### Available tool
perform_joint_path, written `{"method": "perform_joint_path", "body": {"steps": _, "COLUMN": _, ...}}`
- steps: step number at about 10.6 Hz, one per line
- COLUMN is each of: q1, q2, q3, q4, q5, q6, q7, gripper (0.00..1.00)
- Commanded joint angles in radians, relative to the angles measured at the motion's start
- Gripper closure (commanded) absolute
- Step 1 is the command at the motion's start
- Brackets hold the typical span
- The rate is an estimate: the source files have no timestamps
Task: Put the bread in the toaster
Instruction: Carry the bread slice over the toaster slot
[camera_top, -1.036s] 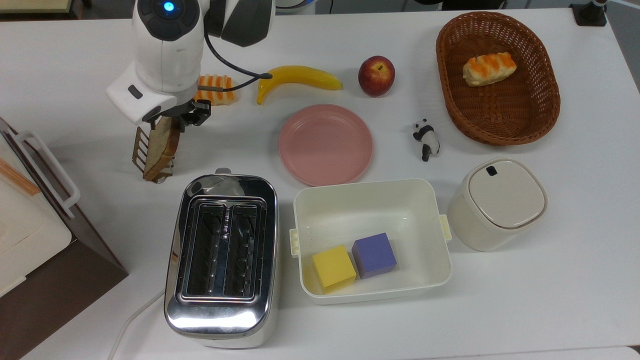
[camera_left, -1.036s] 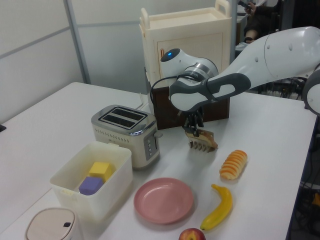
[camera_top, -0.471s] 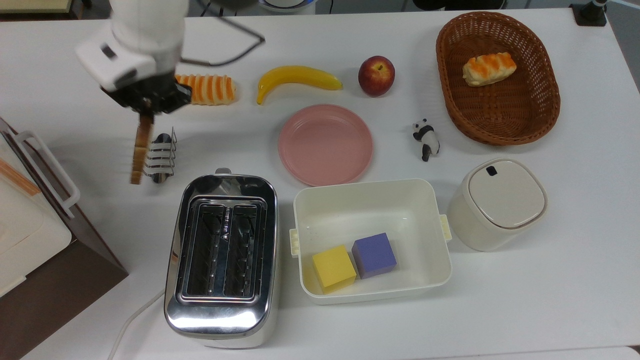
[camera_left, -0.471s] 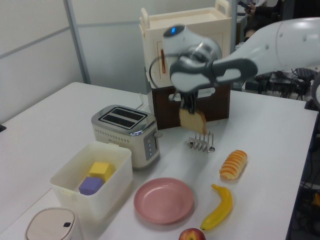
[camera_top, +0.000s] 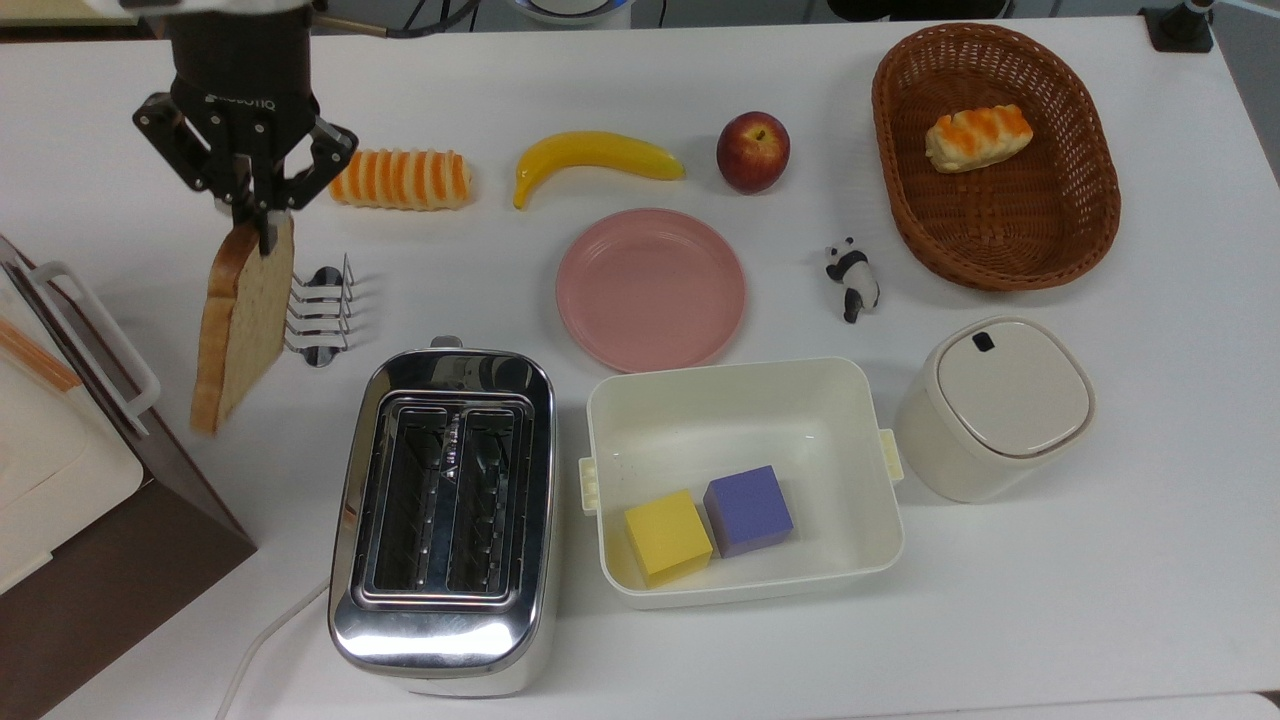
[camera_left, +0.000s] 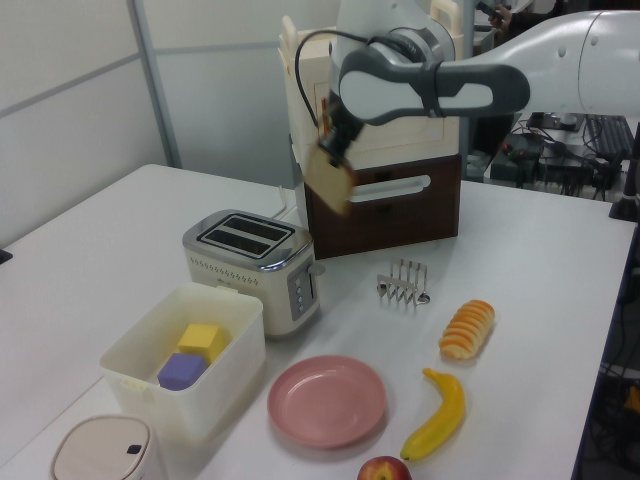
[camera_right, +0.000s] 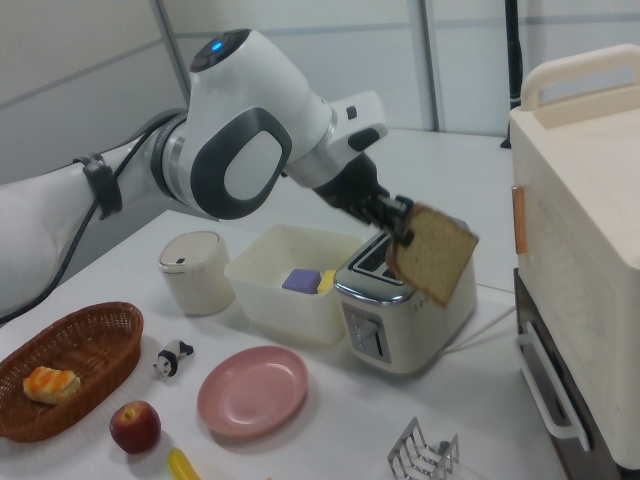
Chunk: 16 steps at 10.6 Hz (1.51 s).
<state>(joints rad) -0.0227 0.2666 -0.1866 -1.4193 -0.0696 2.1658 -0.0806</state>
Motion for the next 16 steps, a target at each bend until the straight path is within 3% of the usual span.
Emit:
{"method": "perform_joint_path", "body": {"steps": 1, "q1": 0.017, "q2": 0.048, "q3": -0.007, "q4": 0.010, "q5": 0.073, "q6": 0.218, "q7": 0.204, "gripper": 1.00}}
{"method": "perform_joint_path", "body": {"steps": 3, "q1": 0.024, "q2": 0.071, "q3": 0.004, "q4": 0.008, "q5": 0.080, "q6": 0.291, "q7": 0.280, "gripper": 1.00}}
{"method": "perform_joint_path", "body": {"steps": 7, "q1": 0.076, "q2": 0.108, "q3": 0.027, "q4": 0.002, "q5": 0.126, "q6": 0.293, "q7": 0.285, "gripper": 1.00}}
{"method": "perform_joint_path", "body": {"steps": 16, "q1": 0.101, "q2": 0.094, "q3": 0.038, "q4": 0.004, "q5": 0.120, "q6": 0.286, "q7": 0.300, "gripper": 1.00}}
